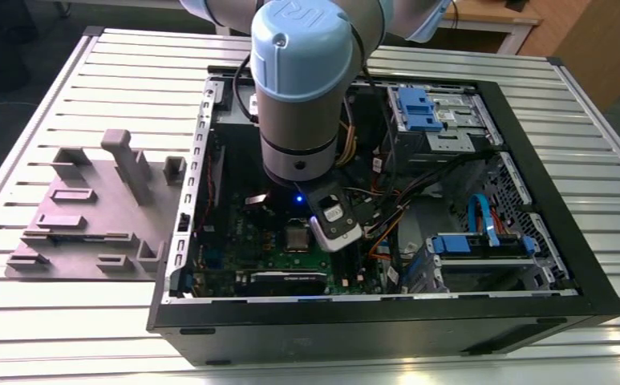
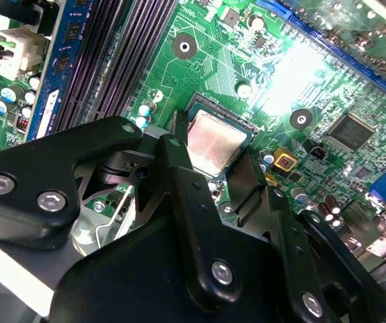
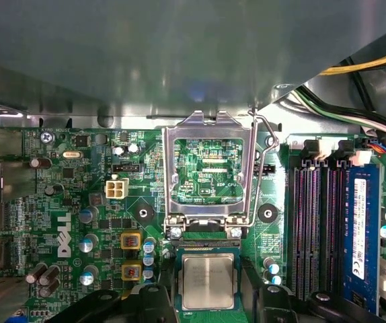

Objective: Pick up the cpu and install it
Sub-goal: 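Place the cpu into insertion slot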

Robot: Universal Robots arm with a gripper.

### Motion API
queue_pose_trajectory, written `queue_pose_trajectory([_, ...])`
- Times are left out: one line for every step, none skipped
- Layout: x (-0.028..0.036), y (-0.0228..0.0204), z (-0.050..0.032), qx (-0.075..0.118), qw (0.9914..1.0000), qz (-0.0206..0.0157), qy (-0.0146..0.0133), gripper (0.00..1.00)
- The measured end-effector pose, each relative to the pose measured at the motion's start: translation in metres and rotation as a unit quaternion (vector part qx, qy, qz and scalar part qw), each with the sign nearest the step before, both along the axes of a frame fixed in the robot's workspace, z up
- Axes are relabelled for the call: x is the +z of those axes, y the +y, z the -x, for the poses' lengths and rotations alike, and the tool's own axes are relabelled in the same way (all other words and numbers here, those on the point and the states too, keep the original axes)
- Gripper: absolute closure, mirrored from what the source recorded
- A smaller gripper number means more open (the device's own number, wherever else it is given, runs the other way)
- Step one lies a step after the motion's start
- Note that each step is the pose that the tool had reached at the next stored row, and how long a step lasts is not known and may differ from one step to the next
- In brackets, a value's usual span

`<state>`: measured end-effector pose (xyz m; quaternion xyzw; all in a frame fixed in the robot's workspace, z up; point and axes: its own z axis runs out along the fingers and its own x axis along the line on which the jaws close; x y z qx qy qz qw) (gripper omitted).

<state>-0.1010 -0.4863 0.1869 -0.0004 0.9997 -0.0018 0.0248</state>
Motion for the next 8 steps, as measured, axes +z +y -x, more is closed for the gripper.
queue_pose_trajectory([0.0, 0.0, 0.0, 0.0, 1.0, 0.0, 0.0, 0.53])
queue_pose_trajectory([-0.0001, 0.0, 0.0, 0.0, 1.0, 0.0, 0.0, 0.53])
queue_pose_trajectory([-0.0001, 0.0, 0.0, 0.0, 1.0, 0.0, 0.0, 0.53])
queue_pose_trajectory([-0.0001, 0.0, 0.0, 0.0, 1.0, 0.0, 0.0, 0.53])
queue_pose_trajectory([-0.0001, 0.0, 0.0, 0.0, 1.0, 0.0, 0.0, 0.53])
queue_pose_trajectory([-0.0001, 0.0, 0.0, 0.0, 1.0, 0.0, 0.0, 0.53])
queue_pose_trajectory([-0.0001, 0.0, 0.0, 0.0, 1.0, 0.0, 0.0, 0.53])
queue_pose_trajectory([-0.0001, 0.0, 0.0, 0.0, 1.0, 0.0, 0.0, 0.53])
